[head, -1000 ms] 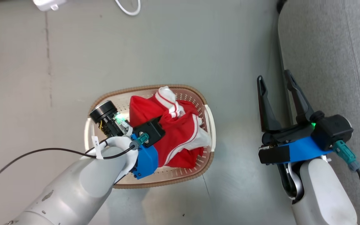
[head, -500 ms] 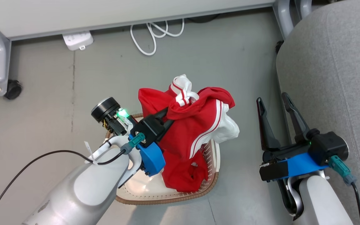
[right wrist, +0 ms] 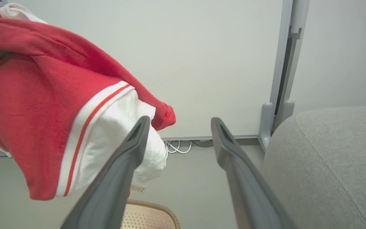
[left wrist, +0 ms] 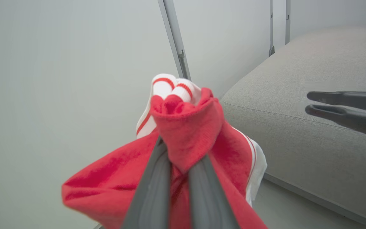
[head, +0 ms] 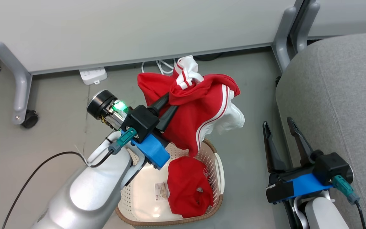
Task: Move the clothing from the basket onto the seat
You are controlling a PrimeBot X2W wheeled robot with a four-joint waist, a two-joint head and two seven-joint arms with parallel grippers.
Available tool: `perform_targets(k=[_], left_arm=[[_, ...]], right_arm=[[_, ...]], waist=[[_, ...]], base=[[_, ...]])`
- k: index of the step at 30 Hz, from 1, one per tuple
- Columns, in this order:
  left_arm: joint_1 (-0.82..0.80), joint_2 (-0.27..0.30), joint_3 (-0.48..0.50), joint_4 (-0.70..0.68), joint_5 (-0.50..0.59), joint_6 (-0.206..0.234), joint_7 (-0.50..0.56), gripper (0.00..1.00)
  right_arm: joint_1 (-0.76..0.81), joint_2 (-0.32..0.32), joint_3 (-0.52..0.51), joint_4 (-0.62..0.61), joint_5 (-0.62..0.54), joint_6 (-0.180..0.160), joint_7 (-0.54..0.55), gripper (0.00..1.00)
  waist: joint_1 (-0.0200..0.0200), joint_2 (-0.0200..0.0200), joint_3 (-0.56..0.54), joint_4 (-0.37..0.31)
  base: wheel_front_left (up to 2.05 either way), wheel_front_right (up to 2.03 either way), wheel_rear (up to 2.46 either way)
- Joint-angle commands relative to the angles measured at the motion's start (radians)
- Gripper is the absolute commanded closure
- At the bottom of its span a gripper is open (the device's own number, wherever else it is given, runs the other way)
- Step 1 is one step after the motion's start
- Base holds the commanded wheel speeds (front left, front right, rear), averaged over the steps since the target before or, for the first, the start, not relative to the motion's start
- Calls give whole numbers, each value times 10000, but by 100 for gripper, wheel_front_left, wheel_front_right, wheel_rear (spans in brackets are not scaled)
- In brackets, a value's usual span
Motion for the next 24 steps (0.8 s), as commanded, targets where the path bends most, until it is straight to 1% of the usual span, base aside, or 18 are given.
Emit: perform_targets(k=[1,13,24], left_arm=[[147,-37,135,-109,62,24,-34,100],[492,-397,687,-511,235,-148,-34,100],[719,-473,835,-501,332,-259,-34,100]], right_arm=[[185,-16,1,18,48,-7,-10,0],[741,-16,44,158,205,-7,-10,0],[925,-17,96,115,256,-7,-10,0]], waist=[[1,0,-221,22],[1,0,-1134,80],[1,0,-1405,77]], base=[[0,0,0],[0,0,0],[0,0,0]])
